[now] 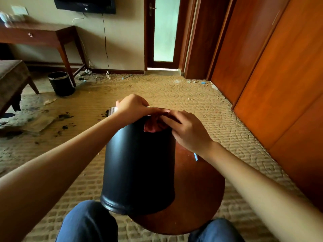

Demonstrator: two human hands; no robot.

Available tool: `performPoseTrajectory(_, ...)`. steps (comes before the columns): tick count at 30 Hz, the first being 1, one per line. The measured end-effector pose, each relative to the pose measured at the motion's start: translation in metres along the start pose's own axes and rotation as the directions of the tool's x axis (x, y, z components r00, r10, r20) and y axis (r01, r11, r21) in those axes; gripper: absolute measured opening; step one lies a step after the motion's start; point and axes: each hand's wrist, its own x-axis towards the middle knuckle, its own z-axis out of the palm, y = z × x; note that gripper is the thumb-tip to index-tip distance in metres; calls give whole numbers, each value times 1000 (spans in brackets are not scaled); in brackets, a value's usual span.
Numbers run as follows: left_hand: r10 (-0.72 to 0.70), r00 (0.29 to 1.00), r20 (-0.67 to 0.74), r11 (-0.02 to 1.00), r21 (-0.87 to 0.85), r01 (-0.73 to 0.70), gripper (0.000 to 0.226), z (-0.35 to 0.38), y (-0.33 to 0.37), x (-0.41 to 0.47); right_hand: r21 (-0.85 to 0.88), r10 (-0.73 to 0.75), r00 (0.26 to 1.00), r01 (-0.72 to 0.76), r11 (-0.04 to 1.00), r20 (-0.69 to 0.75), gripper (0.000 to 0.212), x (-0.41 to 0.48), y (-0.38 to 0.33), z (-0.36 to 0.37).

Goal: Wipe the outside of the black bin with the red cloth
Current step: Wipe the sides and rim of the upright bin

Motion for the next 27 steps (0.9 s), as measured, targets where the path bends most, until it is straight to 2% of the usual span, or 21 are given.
performPoseTrajectory(4, 33, 999, 0, 994, -102, -33, 38, 10, 11, -8, 9, 45, 999, -45, 999, 6, 38, -22, 14, -19)
performPoseTrajectory(10, 127, 987, 94, 913, -400, -79, 36, 22, 16, -11, 0, 114, 993, -114, 993, -39, 35, -35, 12, -37)
performPoseTrajectory(12, 192, 977, 94, 908, -396, -140, 28, 22, 17, -9, 30, 195, 979, -193, 981, -62, 36, -37, 5, -36)
performPoseTrajectory(15, 306, 949, 72, 926, -252, -280, 12, 23, 21, -1, 56, 323, 940, -319, 946, -110, 27, -43, -11, -25)
performPoseTrajectory(17, 323, 945, 48, 938, -150, -313, 20, 24, 23, 2, 40, 289, 951, -287, 957, -106, 19, -59, -29, -10)
performPoseTrajectory(19, 297, 955, 15, 950, -103, -294, 28, 26, 22, 3, 63, 160, 986, -158, 986, -43, 19, -92, -54, 0)
performPoseTrajectory(22, 284, 958, -34, 952, -111, -286, 25, 27, 14, 2, 105, -14, 997, 5, 994, 78, 22, -143, -85, 1)
performPoseTrajectory(24, 304, 951, -53, 941, -142, -308, 23, 26, 9, 0, 126, -41, 996, 31, 992, 75, 18, -146, -86, -1)
performPoseTrajectory(27, 344, 938, -48, 925, -157, -347, 23, 27, 7, -5, 62, 32, 999, -32, 998, -2, 23, -94, -59, -2)
